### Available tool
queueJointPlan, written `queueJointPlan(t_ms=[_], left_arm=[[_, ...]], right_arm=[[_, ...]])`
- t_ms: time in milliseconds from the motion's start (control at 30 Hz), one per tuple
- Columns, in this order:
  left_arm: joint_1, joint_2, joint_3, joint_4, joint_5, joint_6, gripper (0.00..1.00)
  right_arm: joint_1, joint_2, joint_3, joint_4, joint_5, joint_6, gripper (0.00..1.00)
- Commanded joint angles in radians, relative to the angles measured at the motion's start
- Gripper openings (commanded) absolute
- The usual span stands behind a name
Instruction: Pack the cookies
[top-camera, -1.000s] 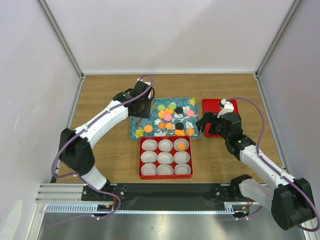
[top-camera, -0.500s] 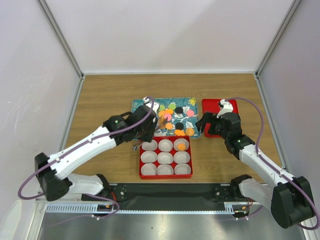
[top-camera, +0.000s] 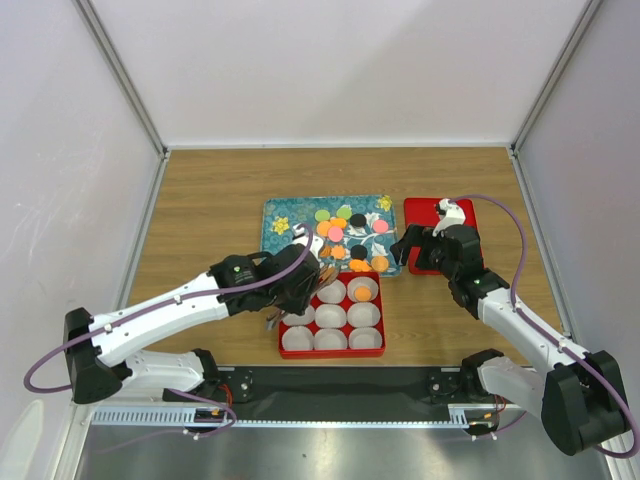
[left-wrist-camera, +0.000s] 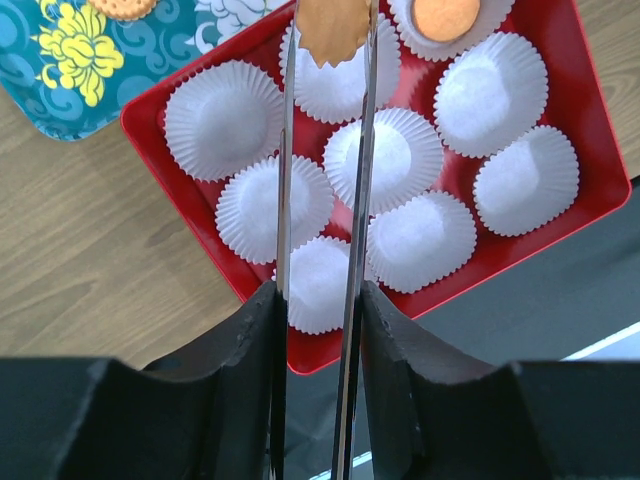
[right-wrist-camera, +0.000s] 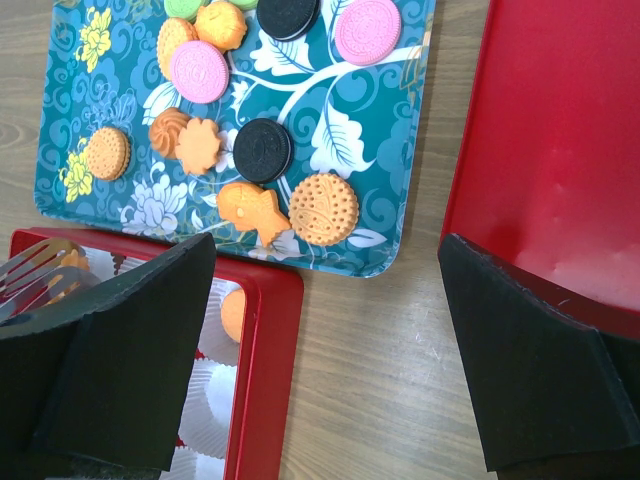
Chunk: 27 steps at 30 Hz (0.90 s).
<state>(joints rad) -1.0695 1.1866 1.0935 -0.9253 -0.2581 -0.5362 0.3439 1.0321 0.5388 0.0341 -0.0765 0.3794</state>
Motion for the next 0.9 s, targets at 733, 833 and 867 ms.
queueJointPlan(t_ms=[733, 833, 867], left_arm=[[-0.01, -0.005, -0.037, 0.083, 0.011, -0.034, 0.51], [-0.01, -0.027, 0.021, 0.068, 0.017, -0.021, 0.51], [-0.01, -0.028, 0.037, 0.06, 0.011, -0.019, 0.51]], right_arm=[[0.006, -0.01, 0.039, 0.018, 0.006, -0.02, 1.0], [0.006, -0.014, 0.038, 0.016, 0.004, -0.02, 1.0], [0.006, -0.012, 0.039, 0.016, 0.004, -0.02, 1.0]])
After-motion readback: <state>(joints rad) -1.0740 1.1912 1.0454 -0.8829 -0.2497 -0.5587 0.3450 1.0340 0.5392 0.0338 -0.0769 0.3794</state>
